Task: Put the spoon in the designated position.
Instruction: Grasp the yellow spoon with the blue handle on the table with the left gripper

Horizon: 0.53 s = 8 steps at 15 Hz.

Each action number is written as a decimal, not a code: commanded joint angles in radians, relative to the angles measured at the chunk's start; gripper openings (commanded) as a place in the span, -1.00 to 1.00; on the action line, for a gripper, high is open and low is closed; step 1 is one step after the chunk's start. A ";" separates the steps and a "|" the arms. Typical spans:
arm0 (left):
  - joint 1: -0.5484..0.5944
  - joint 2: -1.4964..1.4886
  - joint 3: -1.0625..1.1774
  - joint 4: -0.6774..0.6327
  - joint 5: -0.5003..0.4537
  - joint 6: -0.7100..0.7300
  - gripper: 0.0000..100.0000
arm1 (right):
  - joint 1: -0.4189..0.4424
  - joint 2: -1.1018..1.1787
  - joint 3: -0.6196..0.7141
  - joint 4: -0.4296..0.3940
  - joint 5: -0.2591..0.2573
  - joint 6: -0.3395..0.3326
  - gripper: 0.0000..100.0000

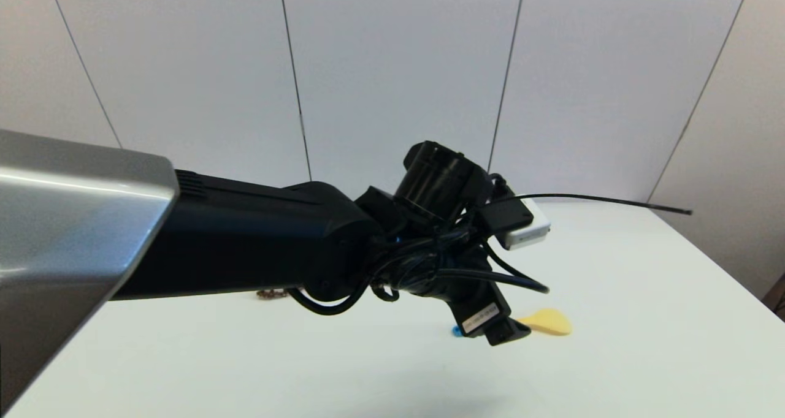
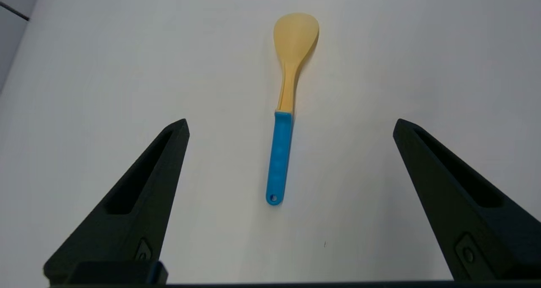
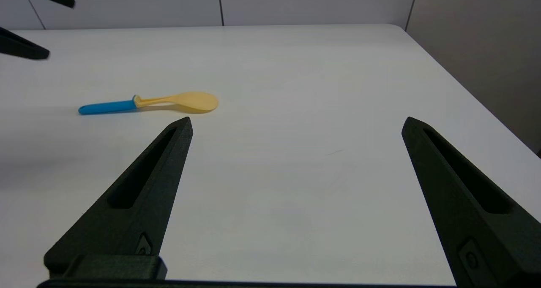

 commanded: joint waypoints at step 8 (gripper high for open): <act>-0.005 0.244 -0.200 0.073 -0.004 -0.047 1.00 | 0.000 0.002 0.002 0.000 0.001 0.000 1.00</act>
